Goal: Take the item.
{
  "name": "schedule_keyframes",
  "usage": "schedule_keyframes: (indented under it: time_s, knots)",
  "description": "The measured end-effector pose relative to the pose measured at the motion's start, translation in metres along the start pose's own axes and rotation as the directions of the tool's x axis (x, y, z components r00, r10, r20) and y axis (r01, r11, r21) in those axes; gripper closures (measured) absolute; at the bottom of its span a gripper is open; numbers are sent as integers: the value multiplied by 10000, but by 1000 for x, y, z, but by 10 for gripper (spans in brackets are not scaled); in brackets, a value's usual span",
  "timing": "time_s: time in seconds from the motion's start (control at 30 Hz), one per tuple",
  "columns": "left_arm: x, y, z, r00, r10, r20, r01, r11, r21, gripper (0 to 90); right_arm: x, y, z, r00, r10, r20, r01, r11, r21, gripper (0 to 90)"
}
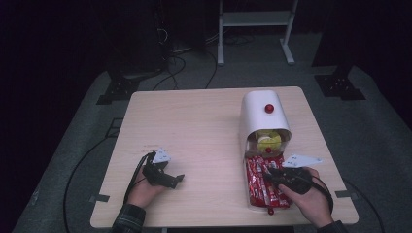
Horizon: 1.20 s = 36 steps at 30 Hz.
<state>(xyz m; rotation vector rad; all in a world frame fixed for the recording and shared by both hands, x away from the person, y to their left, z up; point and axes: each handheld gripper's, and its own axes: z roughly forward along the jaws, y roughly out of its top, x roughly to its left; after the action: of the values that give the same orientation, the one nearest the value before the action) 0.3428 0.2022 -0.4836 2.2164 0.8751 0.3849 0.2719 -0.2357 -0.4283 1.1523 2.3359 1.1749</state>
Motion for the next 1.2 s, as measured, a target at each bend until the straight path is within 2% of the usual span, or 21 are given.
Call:
schedule_keyframes:
  time_s: [0.1, 0.2, 0.87, 1.2]
  knots:
    - [0, 0, 0, 10000, -2, 1, 2, 10000, 1, 0, -1, 1, -2, 9998, 82, -200, -84, 9999, -84, 777]
    - [0, 0, 0, 10000, -5, 1, 5, 10000, -2, 0, -1, 2, -5, 9998, 49, -168, -51, 9999, -143, 804]
    - [0, 0, 0, 10000, -6, 0, 6, 10000, -12, 0, -7, 3, -24, 9988, 220, -433, -232, 9993, -280, 826]
    - [0, 0, 0, 10000, -2, 1, 2, 10000, -1, 0, -15, -1, -35, 9988, 370, -316, -383, 9985, -396, 826]
